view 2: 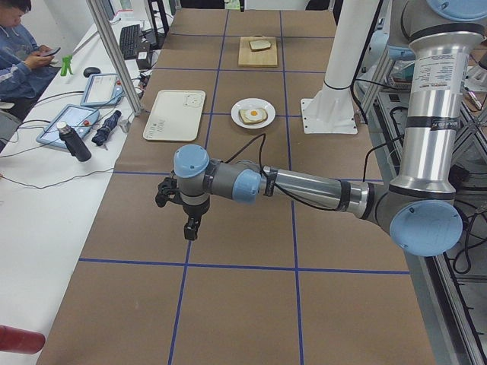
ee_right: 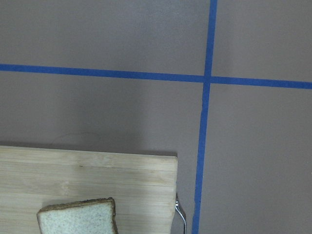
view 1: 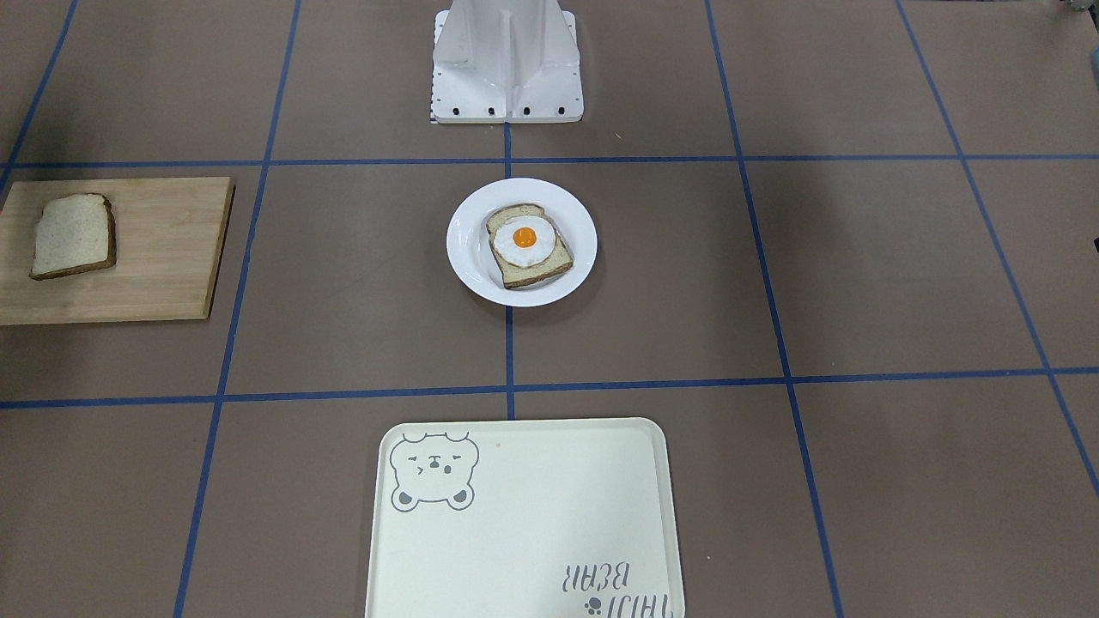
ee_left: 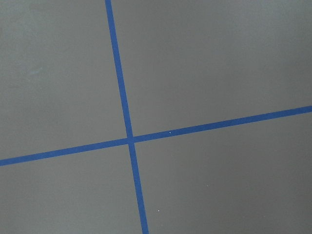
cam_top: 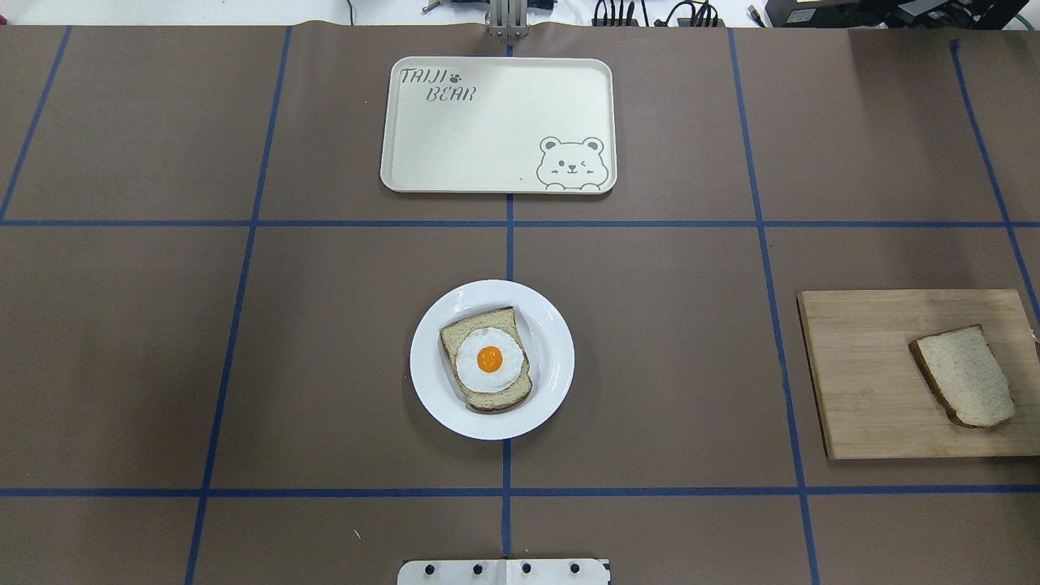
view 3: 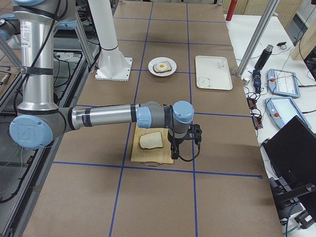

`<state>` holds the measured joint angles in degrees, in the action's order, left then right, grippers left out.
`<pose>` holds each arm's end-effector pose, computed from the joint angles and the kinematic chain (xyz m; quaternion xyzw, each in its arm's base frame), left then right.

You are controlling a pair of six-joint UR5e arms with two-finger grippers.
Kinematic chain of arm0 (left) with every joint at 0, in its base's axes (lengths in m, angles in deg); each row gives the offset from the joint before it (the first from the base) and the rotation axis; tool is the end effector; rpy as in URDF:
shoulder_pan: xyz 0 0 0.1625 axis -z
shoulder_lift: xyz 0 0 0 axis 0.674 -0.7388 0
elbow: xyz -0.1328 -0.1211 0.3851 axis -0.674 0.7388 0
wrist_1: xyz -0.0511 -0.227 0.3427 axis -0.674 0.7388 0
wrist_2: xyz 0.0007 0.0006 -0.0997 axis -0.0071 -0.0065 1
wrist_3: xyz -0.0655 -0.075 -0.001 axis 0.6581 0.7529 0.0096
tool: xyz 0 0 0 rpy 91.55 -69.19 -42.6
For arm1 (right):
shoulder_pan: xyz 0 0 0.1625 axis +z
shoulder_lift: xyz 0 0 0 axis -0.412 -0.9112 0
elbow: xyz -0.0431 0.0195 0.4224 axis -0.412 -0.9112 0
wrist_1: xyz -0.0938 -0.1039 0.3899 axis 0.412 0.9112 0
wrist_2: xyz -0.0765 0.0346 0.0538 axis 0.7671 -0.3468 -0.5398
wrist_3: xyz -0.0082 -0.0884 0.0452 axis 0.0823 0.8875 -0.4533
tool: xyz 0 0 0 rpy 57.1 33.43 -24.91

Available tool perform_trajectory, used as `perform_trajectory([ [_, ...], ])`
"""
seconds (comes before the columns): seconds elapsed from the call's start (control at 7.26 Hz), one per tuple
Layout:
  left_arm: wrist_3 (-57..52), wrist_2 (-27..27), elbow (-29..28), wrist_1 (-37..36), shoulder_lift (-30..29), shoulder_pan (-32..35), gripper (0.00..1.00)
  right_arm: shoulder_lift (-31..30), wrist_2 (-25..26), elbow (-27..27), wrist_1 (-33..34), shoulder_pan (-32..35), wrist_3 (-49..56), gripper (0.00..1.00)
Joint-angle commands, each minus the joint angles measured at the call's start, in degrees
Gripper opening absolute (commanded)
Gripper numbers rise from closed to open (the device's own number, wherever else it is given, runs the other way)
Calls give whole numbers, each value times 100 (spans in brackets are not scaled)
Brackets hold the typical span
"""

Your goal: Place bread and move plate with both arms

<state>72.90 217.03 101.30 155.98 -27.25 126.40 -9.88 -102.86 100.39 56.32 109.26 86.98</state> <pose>-0.0104 -0.5216 0.5687 0.0814 0.3761 0.0628 0.9209 0.0209 -0.4689 0.6078 -0.0120 -0.3862 -0.0289 0.9219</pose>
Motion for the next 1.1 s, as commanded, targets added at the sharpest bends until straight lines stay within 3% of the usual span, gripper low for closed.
perform_trajectory([
  [0.0,-7,18,-1,-5,-14,0,99,6,-9,-6,-5,-3,9,100],
  [0.96,-8,18,-36,83,21,-27,99,67,-219,38,-5,-3,-52,100],
])
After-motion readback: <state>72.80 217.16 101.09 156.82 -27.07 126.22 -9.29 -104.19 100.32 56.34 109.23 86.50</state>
